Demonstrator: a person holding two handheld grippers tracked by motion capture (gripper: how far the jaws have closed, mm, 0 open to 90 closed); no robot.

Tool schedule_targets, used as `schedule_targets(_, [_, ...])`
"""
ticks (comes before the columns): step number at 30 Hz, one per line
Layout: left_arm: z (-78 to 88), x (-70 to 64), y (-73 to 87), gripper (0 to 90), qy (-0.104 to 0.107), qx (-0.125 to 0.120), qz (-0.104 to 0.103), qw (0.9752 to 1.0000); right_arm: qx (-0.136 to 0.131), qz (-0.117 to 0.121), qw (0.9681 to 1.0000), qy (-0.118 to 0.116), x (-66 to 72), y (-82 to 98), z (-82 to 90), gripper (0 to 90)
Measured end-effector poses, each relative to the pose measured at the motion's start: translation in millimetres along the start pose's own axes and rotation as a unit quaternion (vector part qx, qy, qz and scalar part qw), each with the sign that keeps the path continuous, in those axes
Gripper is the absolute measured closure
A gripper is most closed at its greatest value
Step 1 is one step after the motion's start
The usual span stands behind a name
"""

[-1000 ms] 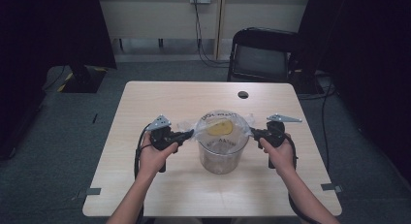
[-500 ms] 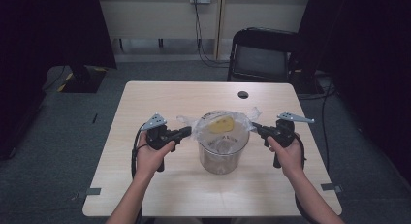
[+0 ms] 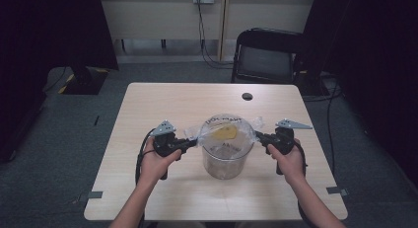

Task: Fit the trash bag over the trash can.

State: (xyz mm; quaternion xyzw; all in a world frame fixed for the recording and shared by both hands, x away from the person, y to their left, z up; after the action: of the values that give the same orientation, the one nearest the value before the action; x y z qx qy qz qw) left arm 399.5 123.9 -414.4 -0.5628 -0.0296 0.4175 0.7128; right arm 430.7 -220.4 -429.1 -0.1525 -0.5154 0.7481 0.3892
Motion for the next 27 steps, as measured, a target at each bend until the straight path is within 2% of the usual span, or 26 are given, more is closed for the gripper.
schedule_targets(4, [4.5, 0.1, -2.2, 90.0, 0.003, -0.011, 0.01, 0.9999, 0.003, 0.003, 1.0, 0.0, 1.8, 2.1, -3.4, 90.0])
schedule_targets(6, [6.3, -1.1, -3.5, 90.0, 0.004, -0.015, 0.008, 0.9998, 0.005, 0.007, 1.0, 0.0, 2.6, 4.3, -5.7, 90.0])
schedule_targets(11, [3.0, -4.5, -0.8, 90.0, 0.009, 0.002, -0.002, 1.0, 0.006, 0.004, 1.0, 0.001, 3.9, 7.3, -10.4, 90.0])
schedule_targets(13, [1.0, -3.7, 1.7, 90.0, 0.003, 0.01, -0.007, 0.9999, 0.005, 0.008, 1.0, 0.001, 5.3, 5.4, -8.7, 90.0])
schedule_targets(17, [-4.5, -1.7, 8.4, 90.0, 0.007, 0.009, 0.008, 0.9999, -0.012, 0.008, 0.9999, 0.003, 6.8, -0.8, 0.4, 90.0])
schedule_targets(20, [-5.9, -3.7, 7.8, 90.0, 0.001, 0.008, 0.005, 1.0, -0.017, 0.007, 0.9998, 0.004, 9.0, 1.1, 1.8, 90.0])
schedule_targets(22, [-7.0, -4.1, 8.2, 90.0, -0.004, 0.003, 0.007, 1.0, -0.022, 0.007, 0.9997, 0.012, 10.6, 3.6, -0.4, 90.0])
schedule_targets(25, [-8.7, -3.2, 9.3, 90.0, -0.009, -0.002, 0.013, 0.9999, -0.03, -0.006, 0.9992, 0.026, 11.8, 6.3, -3.6, 90.0])
schedule_targets(27, [-11.1, -3.0, 9.6, 90.0, -0.016, -0.005, 0.012, 0.9998, -0.032, -0.001, 0.9987, 0.041, 14.2, 6.6, -5.5, 90.0])
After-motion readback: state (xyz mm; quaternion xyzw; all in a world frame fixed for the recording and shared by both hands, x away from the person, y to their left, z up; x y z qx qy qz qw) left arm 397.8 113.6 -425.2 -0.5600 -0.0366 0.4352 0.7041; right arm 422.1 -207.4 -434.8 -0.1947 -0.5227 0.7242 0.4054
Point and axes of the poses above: each handheld gripper's, and its own axes: z roughly backward along the jaws, y roughly out of its underside, x roughly to its left, the point moved 2 cm from there along -z, roughly forward along the jaws, and after that the axes turned 8 degrees about z, right-handed, at the moved point
